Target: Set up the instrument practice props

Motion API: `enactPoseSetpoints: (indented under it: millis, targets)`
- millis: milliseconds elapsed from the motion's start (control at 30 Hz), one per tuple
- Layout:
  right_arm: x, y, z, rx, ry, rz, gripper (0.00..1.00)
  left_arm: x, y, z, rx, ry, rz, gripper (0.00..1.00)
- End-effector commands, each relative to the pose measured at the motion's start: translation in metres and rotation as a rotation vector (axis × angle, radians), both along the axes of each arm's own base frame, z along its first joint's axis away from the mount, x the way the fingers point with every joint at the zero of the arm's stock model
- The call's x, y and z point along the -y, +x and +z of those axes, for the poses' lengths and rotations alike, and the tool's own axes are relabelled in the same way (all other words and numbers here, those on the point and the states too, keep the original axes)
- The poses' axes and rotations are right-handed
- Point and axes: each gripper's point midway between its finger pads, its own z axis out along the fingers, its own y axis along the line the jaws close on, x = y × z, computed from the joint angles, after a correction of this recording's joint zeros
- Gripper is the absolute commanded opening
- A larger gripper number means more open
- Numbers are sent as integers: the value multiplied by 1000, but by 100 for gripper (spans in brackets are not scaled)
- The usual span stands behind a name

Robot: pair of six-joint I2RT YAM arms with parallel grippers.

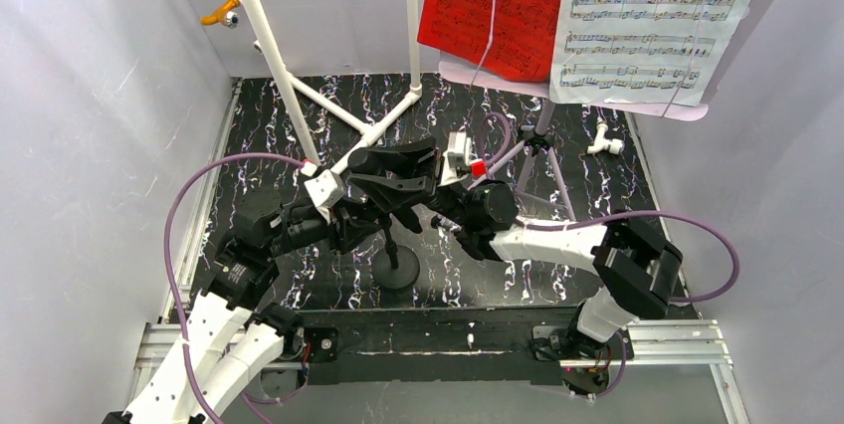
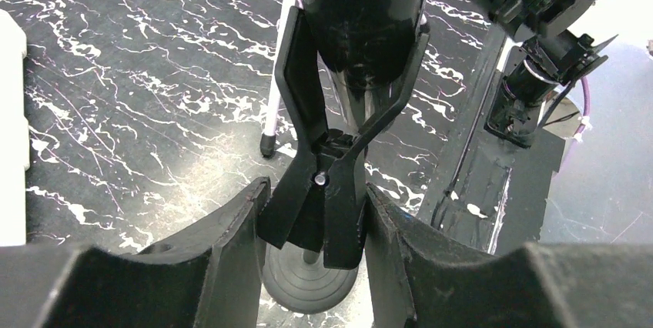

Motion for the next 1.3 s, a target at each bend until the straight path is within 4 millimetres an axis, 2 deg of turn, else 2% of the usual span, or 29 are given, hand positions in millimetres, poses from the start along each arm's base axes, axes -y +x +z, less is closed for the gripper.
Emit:
enactPoseSetpoints:
  millis: [0, 133, 300, 467, 567, 600, 633, 667, 700, 767, 800, 833, 900, 967, 1000, 1100, 1267]
  targets:
    - [-3, 1, -13, -88, 45, 93, 1, 6, -7, 4, -12, -31, -49, 0]
    - [-22, -6, -38, -69, -50, 163, 1, 7, -7, 4, -18, -31, -61, 0]
    - [-40, -20, -59, -18, -168, 255, 1, 6, -7, 4, -25, -33, -63, 0]
    - [-43, -19, -69, -25, -203, 257, 1, 7, -7, 5, -32, -36, -68, 0]
    - [-41, -16, -68, -35, -216, 229, 1, 5, -3, 2, -45, -27, -41, 0]
    - [-40, -14, -67, -39, -219, 215, 1, 3, -1, 1, -45, -24, -24, 9]
    - [-38, -12, -66, -48, -222, 198, 11, 2, 1, 1, -40, -21, -7, 21]
    - [-36, -9, -65, -54, -223, 179, 25, 0, 2, 1, -34, -21, 7, 37]
    - [-34, -7, -64, -61, -221, 159, 33, -1, 3, 1, -43, -27, 19, 48]
    - [-29, -1, -63, -82, -230, 117, 46, -1, 1, 2, -55, -33, 27, 57]
    - [-27, 1, -63, -88, -233, 96, 56, -2, 1, 3, -56, -34, 30, 61]
    - [-24, 3, -62, -95, -234, 79, 62, -2, 1, 3, -57, -36, 32, 69]
    - [-19, 8, -64, -110, -250, 43, 72, -3, -1, 6, -54, -44, 37, 79]
    - [-14, 14, -63, -135, -263, -7, 83, -5, -3, 10, -52, -50, 44, 93]
    - [-11, 18, -66, -150, -283, -29, 88, -7, -5, 10, -57, -49, 50, 98]
    - [-2, 24, -64, -174, -314, -90, 98, -14, -11, 15, -52, -45, 80, 98]
    - [11, 31, -66, -207, -409, -166, 98, -30, -18, 19, -59, -26, 157, 98]
